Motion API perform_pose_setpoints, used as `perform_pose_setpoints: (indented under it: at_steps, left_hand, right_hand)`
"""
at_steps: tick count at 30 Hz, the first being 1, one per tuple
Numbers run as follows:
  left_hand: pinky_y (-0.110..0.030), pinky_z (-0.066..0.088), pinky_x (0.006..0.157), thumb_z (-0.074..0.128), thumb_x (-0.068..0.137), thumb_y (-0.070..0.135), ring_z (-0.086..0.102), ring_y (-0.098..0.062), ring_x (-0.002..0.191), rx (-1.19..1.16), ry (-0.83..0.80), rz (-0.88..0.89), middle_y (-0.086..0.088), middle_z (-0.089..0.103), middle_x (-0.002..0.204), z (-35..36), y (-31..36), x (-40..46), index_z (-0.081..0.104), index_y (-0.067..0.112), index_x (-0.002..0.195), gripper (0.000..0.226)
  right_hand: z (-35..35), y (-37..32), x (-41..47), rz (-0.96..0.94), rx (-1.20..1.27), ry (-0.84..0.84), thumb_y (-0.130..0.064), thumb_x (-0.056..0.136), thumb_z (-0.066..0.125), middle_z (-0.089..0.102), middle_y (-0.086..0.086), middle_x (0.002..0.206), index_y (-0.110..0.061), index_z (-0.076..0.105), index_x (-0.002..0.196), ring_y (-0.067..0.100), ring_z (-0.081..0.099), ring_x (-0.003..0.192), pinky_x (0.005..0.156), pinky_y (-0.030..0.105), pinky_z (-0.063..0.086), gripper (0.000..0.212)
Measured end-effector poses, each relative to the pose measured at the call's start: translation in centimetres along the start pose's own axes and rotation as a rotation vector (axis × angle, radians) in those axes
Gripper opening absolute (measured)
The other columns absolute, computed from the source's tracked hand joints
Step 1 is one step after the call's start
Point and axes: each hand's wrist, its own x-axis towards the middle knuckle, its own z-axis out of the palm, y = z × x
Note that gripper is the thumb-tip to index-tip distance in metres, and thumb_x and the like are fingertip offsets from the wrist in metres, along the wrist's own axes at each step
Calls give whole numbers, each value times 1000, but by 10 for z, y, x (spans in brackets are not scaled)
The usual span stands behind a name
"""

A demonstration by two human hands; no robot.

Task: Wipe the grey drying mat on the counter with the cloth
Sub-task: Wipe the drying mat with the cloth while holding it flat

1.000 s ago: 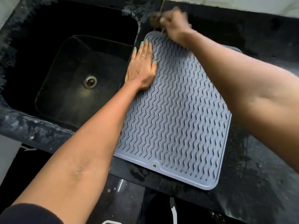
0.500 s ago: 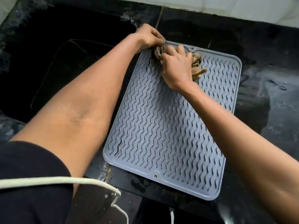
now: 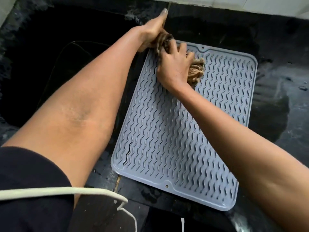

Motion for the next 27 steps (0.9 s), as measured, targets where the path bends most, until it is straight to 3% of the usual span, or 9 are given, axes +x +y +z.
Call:
perform_pose_setpoints:
  at_steps: [4,7,11,14,17,19,23,27]
  left_hand:
    - [-17,43,53,-4,93,62,52,-7,60,-15,29,-8,-1,64,78,4,0,-2,70,12,90,89]
    - [-16,37,63,-7,94,59,48,-4,62,27,54,8,3,66,79,6,1,0,70,13,88,90]
    - [-19,37,69,-8,95,57,48,-4,66,41,76,31,4,65,81,8,-3,-1,71,12,94,90]
    - [-19,36,70,-10,95,54,47,-3,67,30,86,52,5,63,81,12,-5,-4,70,15,93,89]
    - [-17,40,68,-10,96,53,48,-3,68,14,48,56,5,60,82,9,-8,-6,68,12,105,89]
    - [-15,44,64,-7,97,51,51,-3,70,-8,27,77,5,58,85,8,-15,-7,67,13,106,84]
    - [-16,39,75,-6,100,43,46,-3,75,33,40,140,7,57,86,10,-19,-6,65,14,110,77]
    - [-15,35,72,-8,100,42,44,-1,72,106,33,161,9,56,83,9,-16,-6,63,10,117,80]
  right_hand:
    - [-3,-10,-7,-132,26,-43,-14,82,54,43,6,137,-20,66,112,34,38,121,88,49,36,33]
    - [-4,-27,-40,-275,119,-36,-8,87,50,49,7,132,-10,69,103,33,43,109,75,44,41,25]
    - [-5,-28,-84,-423,167,-57,-11,88,51,57,6,116,-8,71,95,29,47,95,63,35,29,22]
    - [-12,-22,-80,-403,288,39,-16,88,55,62,7,94,-8,74,84,24,48,81,59,33,32,21]
    - [-8,-11,-48,-183,221,175,-17,89,48,60,5,114,-18,69,105,28,50,101,76,39,40,26]
    - [-4,-7,-25,-88,93,87,-14,86,45,49,6,133,-22,59,122,32,43,115,87,44,37,40]
    - [2,-11,-33,-205,1,24,-8,87,45,44,9,137,-20,59,123,36,40,117,89,47,37,41]
    - [-4,-21,-84,-317,56,-37,-6,87,46,45,8,136,-18,62,119,34,42,111,83,44,36,38]
